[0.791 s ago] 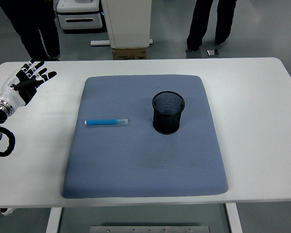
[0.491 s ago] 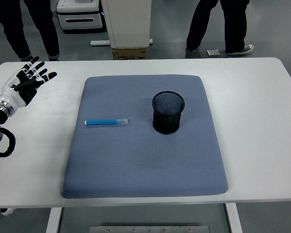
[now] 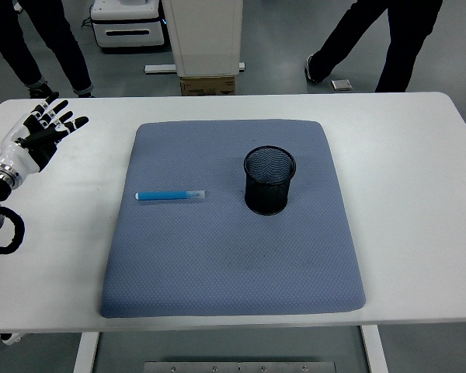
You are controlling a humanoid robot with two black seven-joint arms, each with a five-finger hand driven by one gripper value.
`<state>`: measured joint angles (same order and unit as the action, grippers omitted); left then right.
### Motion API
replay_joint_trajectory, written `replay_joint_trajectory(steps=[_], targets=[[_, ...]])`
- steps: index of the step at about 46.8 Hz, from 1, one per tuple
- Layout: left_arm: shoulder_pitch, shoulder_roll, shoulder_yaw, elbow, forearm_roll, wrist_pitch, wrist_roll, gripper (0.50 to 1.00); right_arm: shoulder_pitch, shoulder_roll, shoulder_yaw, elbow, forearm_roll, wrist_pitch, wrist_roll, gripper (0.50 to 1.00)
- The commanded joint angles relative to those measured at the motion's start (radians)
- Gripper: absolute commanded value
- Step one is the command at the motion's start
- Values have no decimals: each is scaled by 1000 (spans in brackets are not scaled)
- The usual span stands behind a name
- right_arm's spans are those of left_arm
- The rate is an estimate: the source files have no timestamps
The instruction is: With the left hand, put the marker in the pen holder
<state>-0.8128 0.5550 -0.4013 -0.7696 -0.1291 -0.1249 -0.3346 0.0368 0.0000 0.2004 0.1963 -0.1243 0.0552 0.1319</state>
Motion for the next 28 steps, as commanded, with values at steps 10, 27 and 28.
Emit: replay_joint_trajectory(steps=[10, 27, 28], targets=[[-2, 10, 4, 0, 14, -1, 2, 1000, 0, 0, -1, 0, 0, 0, 0, 1000], [-22, 11, 13, -4, 134, -1, 9, 1000, 0, 0, -1, 0, 0, 0, 0, 1000], [-25, 11, 13, -4, 143, -1, 11, 1000, 0, 0, 1, 0, 0, 0, 0, 1000]])
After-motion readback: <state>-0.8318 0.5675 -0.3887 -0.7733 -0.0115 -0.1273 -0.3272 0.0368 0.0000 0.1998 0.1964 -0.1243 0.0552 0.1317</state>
